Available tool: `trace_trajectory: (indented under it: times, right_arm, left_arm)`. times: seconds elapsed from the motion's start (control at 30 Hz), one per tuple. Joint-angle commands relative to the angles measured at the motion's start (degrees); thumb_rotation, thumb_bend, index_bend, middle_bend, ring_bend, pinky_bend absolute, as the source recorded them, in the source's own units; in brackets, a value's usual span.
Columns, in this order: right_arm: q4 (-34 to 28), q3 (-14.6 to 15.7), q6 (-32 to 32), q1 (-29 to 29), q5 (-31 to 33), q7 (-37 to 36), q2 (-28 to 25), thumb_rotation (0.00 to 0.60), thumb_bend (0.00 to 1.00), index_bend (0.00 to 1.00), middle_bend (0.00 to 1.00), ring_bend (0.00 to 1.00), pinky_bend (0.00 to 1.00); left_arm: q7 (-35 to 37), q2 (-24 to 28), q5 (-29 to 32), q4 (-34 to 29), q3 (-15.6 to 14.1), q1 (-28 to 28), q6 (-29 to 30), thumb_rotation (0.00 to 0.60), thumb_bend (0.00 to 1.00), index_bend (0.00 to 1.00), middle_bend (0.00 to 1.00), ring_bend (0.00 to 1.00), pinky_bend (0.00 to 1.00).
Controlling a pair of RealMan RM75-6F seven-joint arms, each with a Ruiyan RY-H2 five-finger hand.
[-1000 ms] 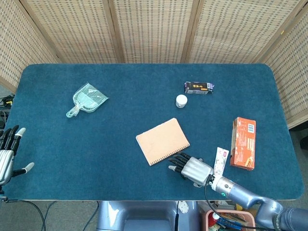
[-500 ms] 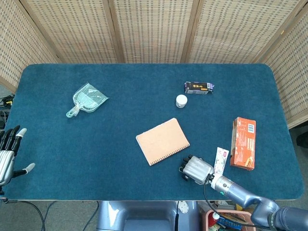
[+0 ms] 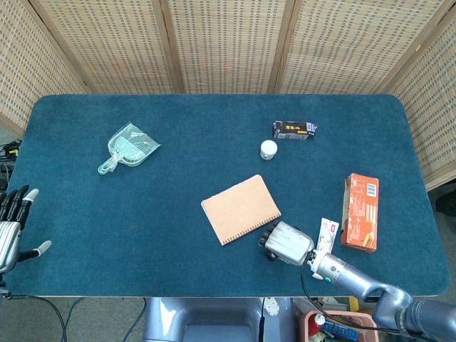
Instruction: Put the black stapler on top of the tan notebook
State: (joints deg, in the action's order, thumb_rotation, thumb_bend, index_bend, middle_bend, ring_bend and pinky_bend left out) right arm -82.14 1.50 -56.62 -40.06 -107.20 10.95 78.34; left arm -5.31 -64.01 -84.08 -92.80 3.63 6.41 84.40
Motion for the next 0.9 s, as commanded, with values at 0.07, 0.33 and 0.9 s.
trace_trajectory:
  times: [0.07,0.33,0.9]
  right_arm:
    - [-0.4,-3.1,3.7,-3.8,2.0,0.9,-0.1,0.600,0.43,0.60,0.60,0.47,0.56]
    - [6.4,-9.4,13.9,-10.8,10.4,7.5,7.6,0.600,0.43,0.60,0.60,0.47,0.56]
    - [11.2,-13.8,24.7,-15.9,35.8,29.2,16.5,0.600,0.00,0.00,0.00,0.00,0.00]
  left_arm:
    - [-0.3,-0.2,0.5,0.0,0.1,0.3,-0.7,0.600,0.00,0.00,0.00,0.00,0.00]
    - [-0.1,-0.2,2.3,0.4,0.7,0.9,-2.1,0.600,0.00,0.00,0.00,0.00,0.00]
    - [2.3,0.2,4.0,1.6,1.5,1.9,-4.0,0.600,0.00,0.00,0.00,0.00,0.00]
